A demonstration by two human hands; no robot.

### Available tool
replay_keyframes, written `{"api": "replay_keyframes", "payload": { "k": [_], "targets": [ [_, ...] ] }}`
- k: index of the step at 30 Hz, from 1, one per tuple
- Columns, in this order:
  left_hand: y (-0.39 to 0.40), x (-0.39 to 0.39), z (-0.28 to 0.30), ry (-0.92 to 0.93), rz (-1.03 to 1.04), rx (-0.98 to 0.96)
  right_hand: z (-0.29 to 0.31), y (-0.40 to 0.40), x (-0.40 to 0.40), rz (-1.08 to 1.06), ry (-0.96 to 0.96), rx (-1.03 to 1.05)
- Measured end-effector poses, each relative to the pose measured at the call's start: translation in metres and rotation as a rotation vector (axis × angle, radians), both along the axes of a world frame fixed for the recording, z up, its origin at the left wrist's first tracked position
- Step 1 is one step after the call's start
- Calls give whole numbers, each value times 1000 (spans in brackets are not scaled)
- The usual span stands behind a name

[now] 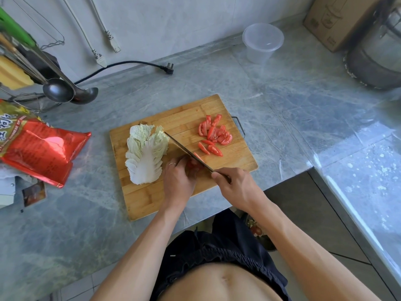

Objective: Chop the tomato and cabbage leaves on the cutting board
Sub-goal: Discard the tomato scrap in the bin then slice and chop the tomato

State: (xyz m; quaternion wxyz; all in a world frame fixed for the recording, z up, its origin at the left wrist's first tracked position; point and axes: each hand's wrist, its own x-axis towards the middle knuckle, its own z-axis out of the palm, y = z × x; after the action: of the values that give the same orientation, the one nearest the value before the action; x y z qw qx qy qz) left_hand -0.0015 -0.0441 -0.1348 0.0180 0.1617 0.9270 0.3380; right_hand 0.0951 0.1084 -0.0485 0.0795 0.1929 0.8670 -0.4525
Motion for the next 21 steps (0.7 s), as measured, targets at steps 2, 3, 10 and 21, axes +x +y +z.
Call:
{"api": "replay_keyframes", "payload": {
  "k": [2, 3, 10, 21],
  "targets": [
    [-2, 0, -2, 2, -10, 2, 0, -7, -8, 32, 15, 19],
    [-3, 0, -2, 4, -16, 2, 1, -9, -9, 42, 18, 27],
    [0, -1, -3, 1, 10, -15, -2, 3, 1, 6, 21, 25],
    [6, 2, 4, 11, 27, -59, 0, 14, -16, -8, 74, 37]
  ]
}}
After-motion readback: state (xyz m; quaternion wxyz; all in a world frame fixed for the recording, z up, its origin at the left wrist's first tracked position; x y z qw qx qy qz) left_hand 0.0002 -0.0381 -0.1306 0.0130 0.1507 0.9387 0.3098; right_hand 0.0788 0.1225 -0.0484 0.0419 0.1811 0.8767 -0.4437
